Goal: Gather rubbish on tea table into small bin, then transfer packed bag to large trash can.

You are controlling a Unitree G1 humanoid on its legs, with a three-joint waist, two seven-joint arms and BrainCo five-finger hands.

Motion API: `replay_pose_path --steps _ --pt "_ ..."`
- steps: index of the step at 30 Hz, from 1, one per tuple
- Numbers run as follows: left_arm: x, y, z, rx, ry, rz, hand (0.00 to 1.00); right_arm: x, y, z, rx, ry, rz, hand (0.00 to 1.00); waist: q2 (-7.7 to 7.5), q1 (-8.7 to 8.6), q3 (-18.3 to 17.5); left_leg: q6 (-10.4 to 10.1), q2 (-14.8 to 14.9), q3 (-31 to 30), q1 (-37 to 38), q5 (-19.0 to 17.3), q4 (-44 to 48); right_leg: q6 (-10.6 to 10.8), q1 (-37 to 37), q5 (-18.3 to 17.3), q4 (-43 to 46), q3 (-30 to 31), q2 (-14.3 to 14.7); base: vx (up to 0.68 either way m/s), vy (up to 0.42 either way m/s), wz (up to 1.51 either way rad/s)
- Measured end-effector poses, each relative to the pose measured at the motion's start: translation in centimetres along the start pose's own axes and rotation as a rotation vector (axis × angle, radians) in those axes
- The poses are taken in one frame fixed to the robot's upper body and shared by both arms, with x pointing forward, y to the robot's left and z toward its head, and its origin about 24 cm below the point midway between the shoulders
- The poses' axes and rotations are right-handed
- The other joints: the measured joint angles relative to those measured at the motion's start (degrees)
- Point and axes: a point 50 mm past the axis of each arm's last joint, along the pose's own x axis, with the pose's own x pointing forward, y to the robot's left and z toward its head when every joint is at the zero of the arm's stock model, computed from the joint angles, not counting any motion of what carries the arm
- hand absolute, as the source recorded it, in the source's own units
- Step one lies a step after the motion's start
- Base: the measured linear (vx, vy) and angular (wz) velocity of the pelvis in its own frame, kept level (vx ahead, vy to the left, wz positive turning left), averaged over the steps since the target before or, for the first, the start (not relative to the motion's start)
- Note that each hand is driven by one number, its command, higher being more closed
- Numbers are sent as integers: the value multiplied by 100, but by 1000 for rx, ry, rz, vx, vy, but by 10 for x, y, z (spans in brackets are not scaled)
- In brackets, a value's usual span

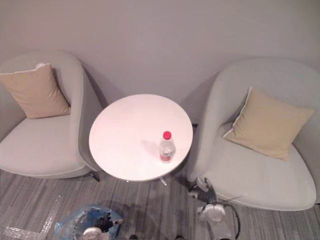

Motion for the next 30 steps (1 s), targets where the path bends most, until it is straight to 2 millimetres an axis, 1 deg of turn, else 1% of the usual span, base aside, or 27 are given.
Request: replay_pose_path --steps 2,4,6,8,11,12,17,19,22,24,25,28,29,30 --pt "0 1 0 8 -8 0 0 2 -5 20 -18 -97 -15 0 -31 1 -38 1 -8 -36 -19 15 -15 10 32 94 -116 -3 1 -18 25 5" --pt "-1 1 0 8 -19 0 0 3 -5 31 -36 -159 -18 0 -44 7 -45 7 -19 -72 -60 33 -25 14 31 163 -187 -6 0 -36 25 7" --pt "-1 1 1 8 -24 1 0 3 -5 38 -63 -193 -22 0 -49 6 -46 8 -45 -137 -113 34 -25 37 27 190 -236 -25 -17 -55 26 13" --pt "-1 1 1 9 -25 2 0 5 -1 45 -88 -220 -10 0 -62 10 -38 30 -63 -152 -130 108 -76 38 24 271 -299 -32 -24 -72 20 7" --pt "-1 2 1 12 -27 4 0 5 2 58 -109 -280 -2 0 -75 4 -29 29 -101 -293 -226 172 -102 38 -6 283 -347 -93 -44 -186 -24 21" --pt "-1 4 3 20 -41 7 0 12 5 78 -137 -346 17 0 -83 9 0 10 -112 -492 -219 606 -642 52 -240 289 -258 -161 -23 -363 -83 37" --pt "-2 4 3 22 -52 7 0 14 7 85 -143 -368 22 0 -41 6 43 3 -116 -573 -227 655 -700 71 -290 295 -231 -175 -21 -113 -15 9" --pt "-2 3 5 36 -61 1 0 16 9 95 -141 -401 13 0 -5 5 59 -1 -123 -604 -419 689 -688 98 -427 314 -236 -186 -24 3 2 4" --pt "-1 3 14 29 -98 1 0 23 7 113 -132 -445 -7 0 55 27 294 6 -134 -725 -540 753 -689 97 -481 351 -234 -306 -28 7 -5 20" --pt "-1 3 18 24 -113 2 0 28 8 125 -128 -468 -8 0 86 128 348 4 -134 -743 -636 756 -683 94 -564 353 -231 -326 -24 25 -3 11" --pt "-1 2 20 24 -119 2 0 30 8 128 -126 -473 -7 0 91 143 391 4 -134 -743 -639 756 -678 94 -566 353 -230 -327 -24 26 -2 3" --pt "0 0 29 12 -150 -6 0 41 6 144 -106 -482 -25 0 170 238 568 6 -139 -809 -847 758 -631 93 -752 353 -141 -363 -32 12 4 11" --pt "0 0 30 12 -156 -6 0 43 6 146 -103 -481 -26 0 175 243 599 6 -139 -817 -868 758 -619 93 -764 353 -132 -366 -34 25 13 16" --pt "0 0 35 10 -182 -5 0 45 5 153 -86 -489 -35 0 193 258 728 6 -148 -861 -935 758 -573 93 -783 353 -131 -387 -43 9 10 18"
